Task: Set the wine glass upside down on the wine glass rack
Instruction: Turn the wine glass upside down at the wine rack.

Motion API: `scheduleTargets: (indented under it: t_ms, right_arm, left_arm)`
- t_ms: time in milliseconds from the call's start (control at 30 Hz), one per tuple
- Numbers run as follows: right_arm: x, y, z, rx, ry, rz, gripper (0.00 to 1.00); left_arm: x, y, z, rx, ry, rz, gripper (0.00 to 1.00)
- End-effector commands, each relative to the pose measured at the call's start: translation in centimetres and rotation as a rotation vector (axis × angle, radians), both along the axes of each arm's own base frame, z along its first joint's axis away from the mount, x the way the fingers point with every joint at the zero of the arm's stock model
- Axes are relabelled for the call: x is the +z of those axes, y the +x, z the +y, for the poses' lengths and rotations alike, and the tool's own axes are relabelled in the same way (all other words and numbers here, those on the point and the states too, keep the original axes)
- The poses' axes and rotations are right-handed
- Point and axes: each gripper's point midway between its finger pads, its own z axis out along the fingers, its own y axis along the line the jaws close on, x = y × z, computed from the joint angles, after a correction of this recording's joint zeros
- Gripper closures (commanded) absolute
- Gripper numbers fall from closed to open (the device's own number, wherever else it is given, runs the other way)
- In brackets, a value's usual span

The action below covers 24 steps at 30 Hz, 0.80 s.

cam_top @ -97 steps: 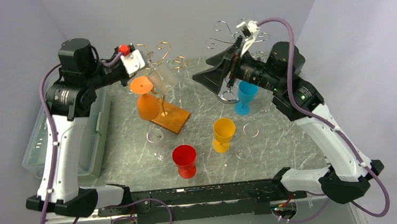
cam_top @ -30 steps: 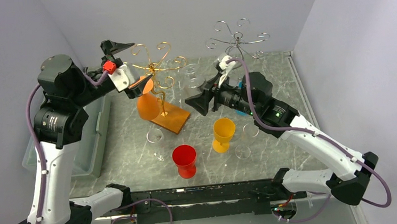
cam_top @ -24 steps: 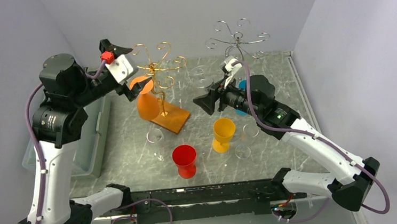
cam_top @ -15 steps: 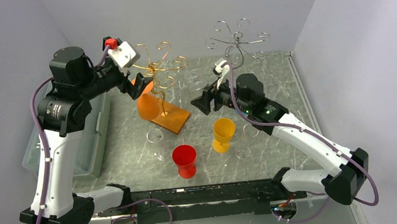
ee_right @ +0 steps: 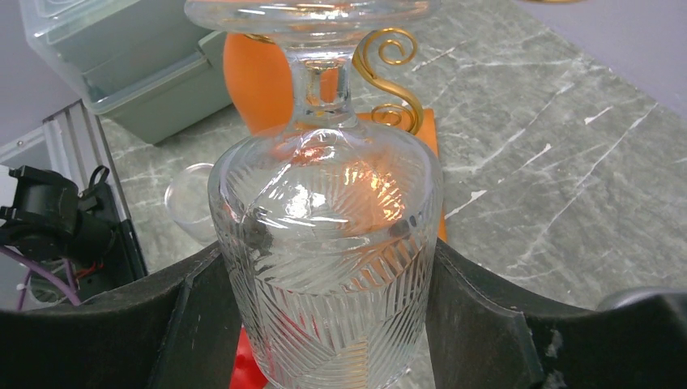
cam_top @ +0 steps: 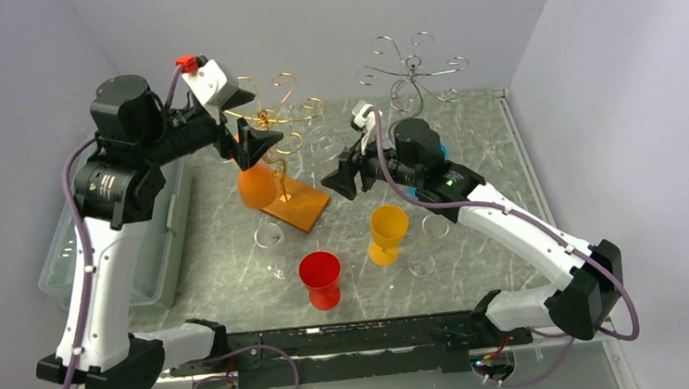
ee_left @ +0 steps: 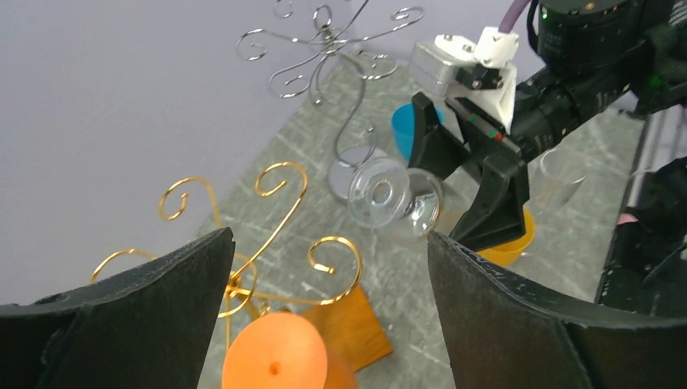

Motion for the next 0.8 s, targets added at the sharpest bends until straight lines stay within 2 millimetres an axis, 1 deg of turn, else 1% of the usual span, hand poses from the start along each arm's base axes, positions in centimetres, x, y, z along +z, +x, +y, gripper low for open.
scheduleTargets:
  t_ms: [0, 67, 167, 267, 300, 333, 533, 600, 667, 767]
  right_arm:
    - [7.0, -0.1, 0.0, 0.028, 0.105, -0.182, 1.0]
    - [6.9, 0.0, 0.1, 0.027, 0.101, -0.186, 1.0]
    - [6.7, 0.2, 0.2, 0.028, 0.096, -0.195, 1.0]
    - [6.9, -0.1, 0.4, 0.05, 0.106, -0.204, 1.0]
    - [7.4, -0.1, 0.5, 0.06, 0.115, -0.233, 1.0]
    - [7.5, -0.1, 0.6, 0.071, 0.108, -0.249, 1.0]
    - [8.3, -0.8, 1.2, 0.133, 0.112, -0.265, 1.0]
    - [8.8, -0.9, 1.5, 0.151, 0.119, -0.276, 1.0]
    - [8.5, -1.1, 1.6, 0.161, 0.109, -0.261, 1.0]
    - [8.9, -1.4, 1.5, 0.173, 0.114, -0.273, 1.0]
  left_arm:
    - [0.9, 0.8, -2.4, -0.102, -0.107, 0.061, 0.07]
    - [0.7, 1.7, -2.7, -0.095, -0.12, 0.088, 0.08]
    - [0.0, 2.3, -3.0, -0.098, -0.123, 0.117, 0.09]
    - [-0.5, 2.4, -3.3, -0.11, -0.134, 0.128, 0.09]
    - [-0.6, 2.3, -3.4, -0.118, -0.139, 0.131, 0.09]
    - [-0.7, 2.3, -3.6, -0.127, -0.145, 0.137, 0.09]
    - [-1.0, 3.2, -4.4, -0.134, -0.174, 0.165, 0.11]
    - [-1.5, 3.2, -4.9, -0.147, -0.169, 0.179, 0.11]
    - [-2.2, 3.0, -5.5, -0.161, -0.158, 0.201, 0.11]
    - [-3.3, 2.9, -5.8, -0.158, -0.121, 0.198, 0.12]
